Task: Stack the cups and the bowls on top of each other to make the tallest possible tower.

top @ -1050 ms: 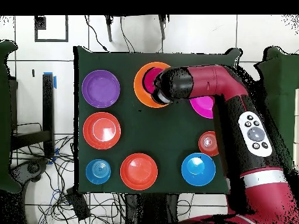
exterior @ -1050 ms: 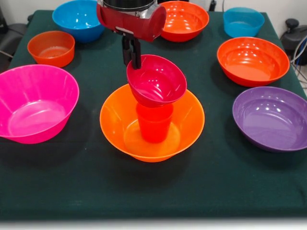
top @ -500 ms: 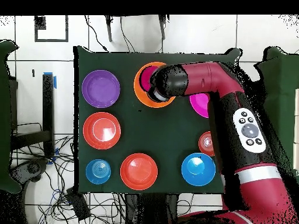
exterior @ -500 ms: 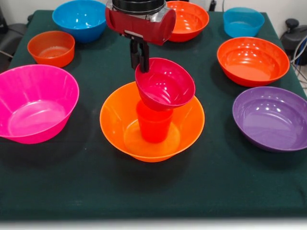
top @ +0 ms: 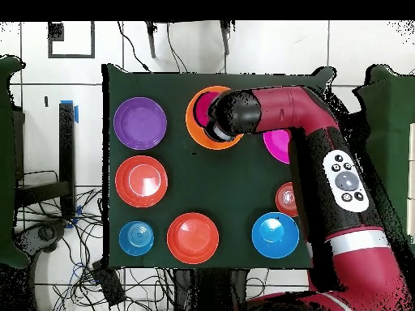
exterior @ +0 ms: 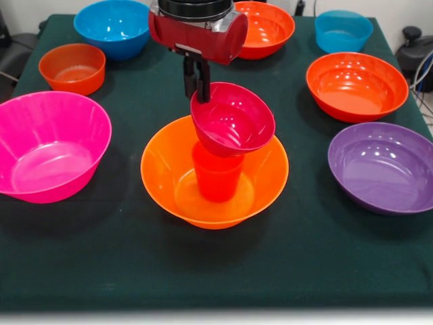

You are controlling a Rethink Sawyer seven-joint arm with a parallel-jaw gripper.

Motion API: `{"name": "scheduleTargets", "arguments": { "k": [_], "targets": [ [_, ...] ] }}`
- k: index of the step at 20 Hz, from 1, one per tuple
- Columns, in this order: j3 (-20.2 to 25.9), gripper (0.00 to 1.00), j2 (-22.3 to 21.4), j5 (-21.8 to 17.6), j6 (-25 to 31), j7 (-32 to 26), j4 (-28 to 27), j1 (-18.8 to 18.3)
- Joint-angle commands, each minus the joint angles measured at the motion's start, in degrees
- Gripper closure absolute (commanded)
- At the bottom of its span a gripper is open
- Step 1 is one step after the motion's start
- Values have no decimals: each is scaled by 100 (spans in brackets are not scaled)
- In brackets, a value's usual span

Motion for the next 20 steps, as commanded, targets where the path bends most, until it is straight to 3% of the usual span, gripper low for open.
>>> {"name": "scheduleTargets", "arguments": {
  "k": [1,20],
  "targets": [
    [108,100,163,-229,632,-1926,-277,29],
    [25,100,152,-118,643,-1986,-285,44]
  ]
}}
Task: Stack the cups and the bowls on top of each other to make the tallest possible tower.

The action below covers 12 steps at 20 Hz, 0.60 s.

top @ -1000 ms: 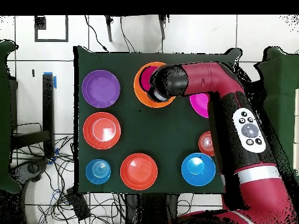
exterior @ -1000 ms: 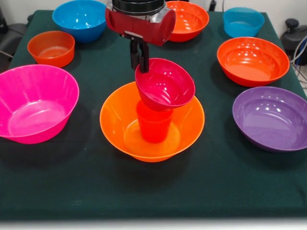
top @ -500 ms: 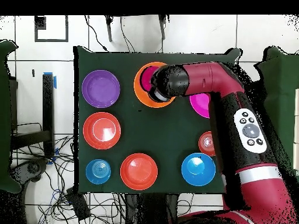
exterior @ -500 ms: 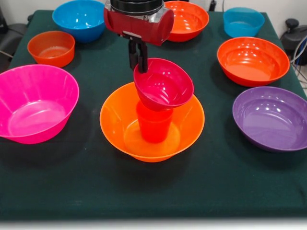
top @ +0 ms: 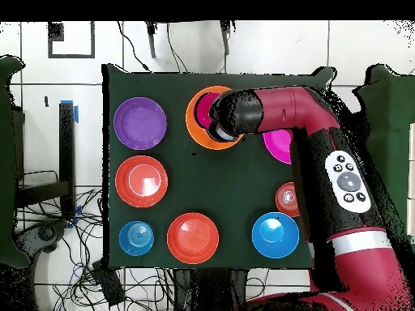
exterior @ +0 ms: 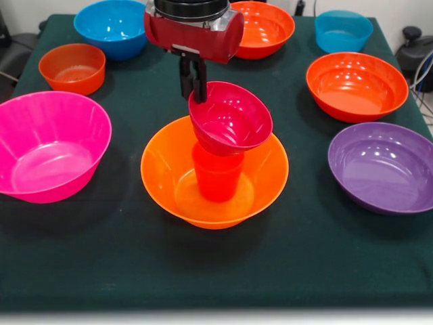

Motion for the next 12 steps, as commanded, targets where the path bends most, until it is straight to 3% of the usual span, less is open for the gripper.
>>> {"name": "scheduleTargets", "arguments": {
  "k": [1,8,9,12],
  "targets": [
    [21,100,151,-121,633,-1503,-275,73],
    [-30,100,131,-115,628,-1394,-243,84],
    [-35,0,132,-113,636,-1382,-248,88],
    [-39,0,126,-121,616,-1370,-237,93]
  ]
}}
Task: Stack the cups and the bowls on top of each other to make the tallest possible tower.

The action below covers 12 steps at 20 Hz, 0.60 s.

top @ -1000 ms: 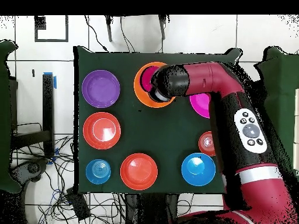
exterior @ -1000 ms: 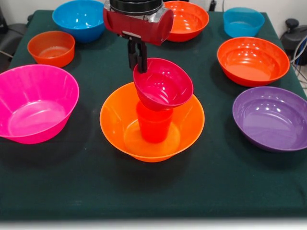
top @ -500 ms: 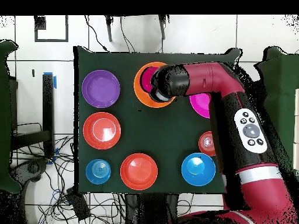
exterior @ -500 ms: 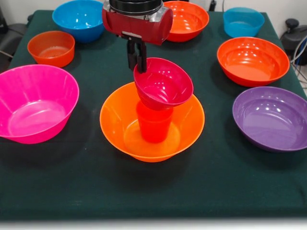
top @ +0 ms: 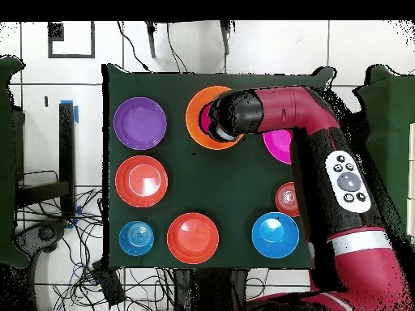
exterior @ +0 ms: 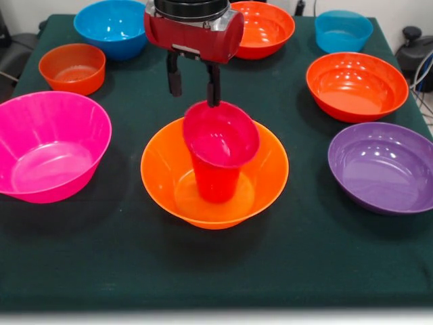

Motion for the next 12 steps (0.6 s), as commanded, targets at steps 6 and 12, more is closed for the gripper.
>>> {"name": "scheduleTargets", "arguments": {
  "k": [6,12],
  "targets": [
    [-20,0,118,-180,540,-1419,-258,95],
    [-21,0,140,-196,530,-1434,-270,98]
  ]
}}
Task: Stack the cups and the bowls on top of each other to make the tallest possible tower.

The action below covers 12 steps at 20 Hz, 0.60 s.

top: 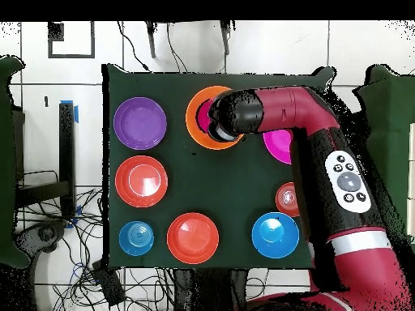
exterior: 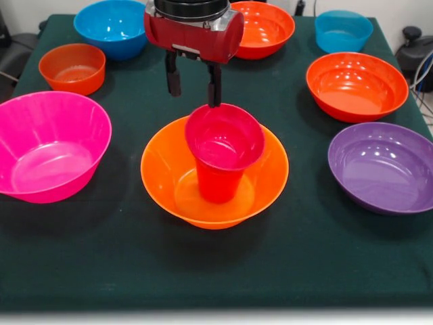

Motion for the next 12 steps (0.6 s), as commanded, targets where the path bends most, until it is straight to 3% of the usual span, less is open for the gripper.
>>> {"name": "scheduleTargets", "arguments": {
  "k": [1,9,12],
  "targets": [
    [-22,0,137,-195,533,-1433,-269,98],
    [6,0,-100,-67,541,-1374,4,33],
    [8,0,-681,201,559,-1147,670,-70]
  ]
}}
